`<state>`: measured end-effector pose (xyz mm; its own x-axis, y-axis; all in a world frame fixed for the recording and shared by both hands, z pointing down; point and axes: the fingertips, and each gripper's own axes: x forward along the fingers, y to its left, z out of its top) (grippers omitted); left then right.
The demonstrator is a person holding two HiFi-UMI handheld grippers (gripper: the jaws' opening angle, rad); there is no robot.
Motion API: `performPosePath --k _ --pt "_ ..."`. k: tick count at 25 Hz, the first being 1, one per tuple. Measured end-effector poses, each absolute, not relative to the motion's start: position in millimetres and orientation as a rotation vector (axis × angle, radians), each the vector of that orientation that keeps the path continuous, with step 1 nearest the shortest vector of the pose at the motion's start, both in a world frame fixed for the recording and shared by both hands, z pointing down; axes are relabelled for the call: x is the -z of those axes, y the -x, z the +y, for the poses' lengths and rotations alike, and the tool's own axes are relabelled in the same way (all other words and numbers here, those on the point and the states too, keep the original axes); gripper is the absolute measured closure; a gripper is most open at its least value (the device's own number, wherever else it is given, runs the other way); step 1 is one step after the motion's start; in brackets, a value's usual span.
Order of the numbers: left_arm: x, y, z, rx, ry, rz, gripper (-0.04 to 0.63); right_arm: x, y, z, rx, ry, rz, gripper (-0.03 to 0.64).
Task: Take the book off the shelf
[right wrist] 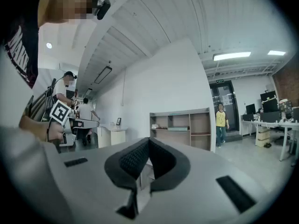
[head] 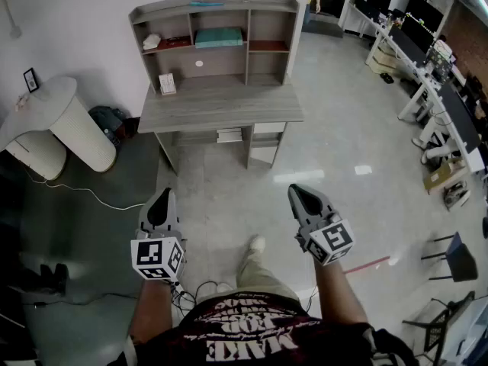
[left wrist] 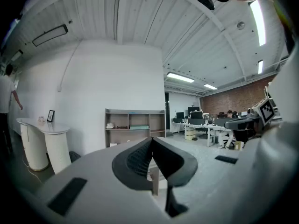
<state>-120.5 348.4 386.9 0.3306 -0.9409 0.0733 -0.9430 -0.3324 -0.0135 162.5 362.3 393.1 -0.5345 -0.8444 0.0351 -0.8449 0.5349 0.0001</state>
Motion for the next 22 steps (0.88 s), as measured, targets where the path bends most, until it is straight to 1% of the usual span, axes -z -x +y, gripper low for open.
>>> performPosePath --k 4,8,13,19,20,22 --pt "-372.6 123.8 374.1 -0.061 -2.577 -1.746 0.589 -385.9 -146.2 396.1 -0.001 -1.500 -2.722 0.614" --pt "-369.0 120.1 377.0 -0.044 -2.575 -1.734 0.588 -382.6 -143.7 403.9 0.002 -1.482 -2.723 0.614" --pt "-373.2 106.4 351.6 -0.073 -2.603 -1.726 0.588 -385.1 -143.4 380.3 -0.009 -1.442 -2.753 0.612" --pt "-384.4 114.5 295.0 -0.077 -2.551 -1.786 0.588 -391.7 -144.5 316.9 -0.022 -1.436 -2.747 0.611" --pt "-386.3 115.1 285.5 -0.066 -2.544 -1.787 0.588 -394.1 -144.5 305.7 -0.031 -1.430 -2.744 0.606" --pt "-389.6 114.5 266.3 -0.040 -2.535 -1.789 0.588 -397.8 -145.4 283.3 -0.046 -1.421 -2.740 0.550"
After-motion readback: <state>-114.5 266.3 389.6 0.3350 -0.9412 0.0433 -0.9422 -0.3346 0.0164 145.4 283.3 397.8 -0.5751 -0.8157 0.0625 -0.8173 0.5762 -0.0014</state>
